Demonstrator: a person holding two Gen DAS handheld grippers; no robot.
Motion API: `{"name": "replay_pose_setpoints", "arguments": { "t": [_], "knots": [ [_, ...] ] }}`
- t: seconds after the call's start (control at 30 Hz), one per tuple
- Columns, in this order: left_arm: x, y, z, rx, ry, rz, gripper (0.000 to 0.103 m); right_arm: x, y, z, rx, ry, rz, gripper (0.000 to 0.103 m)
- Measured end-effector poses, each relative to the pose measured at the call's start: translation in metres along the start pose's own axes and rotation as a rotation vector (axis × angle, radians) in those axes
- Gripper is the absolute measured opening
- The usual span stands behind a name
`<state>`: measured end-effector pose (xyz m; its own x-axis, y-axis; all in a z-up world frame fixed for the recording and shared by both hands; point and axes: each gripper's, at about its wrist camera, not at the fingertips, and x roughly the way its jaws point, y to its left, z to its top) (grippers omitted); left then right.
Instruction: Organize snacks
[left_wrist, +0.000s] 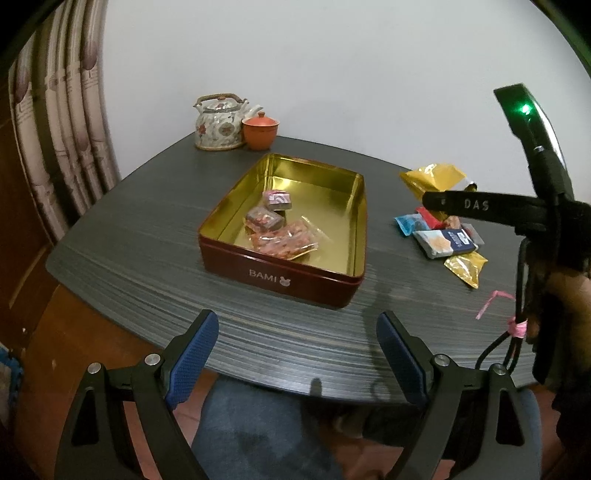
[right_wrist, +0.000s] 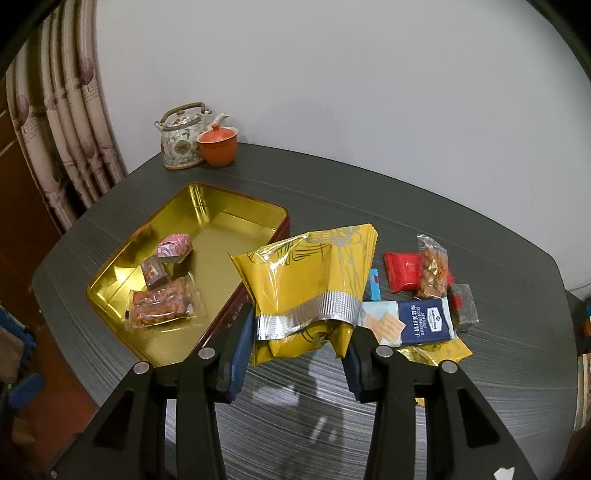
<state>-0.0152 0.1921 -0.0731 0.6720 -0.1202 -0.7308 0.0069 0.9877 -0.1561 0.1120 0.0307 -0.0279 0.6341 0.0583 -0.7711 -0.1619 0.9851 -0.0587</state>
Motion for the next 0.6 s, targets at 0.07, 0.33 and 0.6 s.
{"name": "replay_pose_setpoints", "arguments": {
  "t": [0.07,0.33,0.6],
  "knots": [
    [0.001,0.001,0.0,-0.004,0.006,0.001,0.087,-0.002,0.001,0.001,-0.007,-0.007,0.0,0.04],
    [0.002,0.003,0.0,-0.008,0.015,0.012,0.087,-0.006,0.012,0.003,-0.03,-0.014,0.014,0.04],
    [0.004,0.003,-0.001,-0.007,0.027,0.02,0.087,-0.005,0.02,0.002,-0.046,-0.009,0.027,0.04]
  ]
}}
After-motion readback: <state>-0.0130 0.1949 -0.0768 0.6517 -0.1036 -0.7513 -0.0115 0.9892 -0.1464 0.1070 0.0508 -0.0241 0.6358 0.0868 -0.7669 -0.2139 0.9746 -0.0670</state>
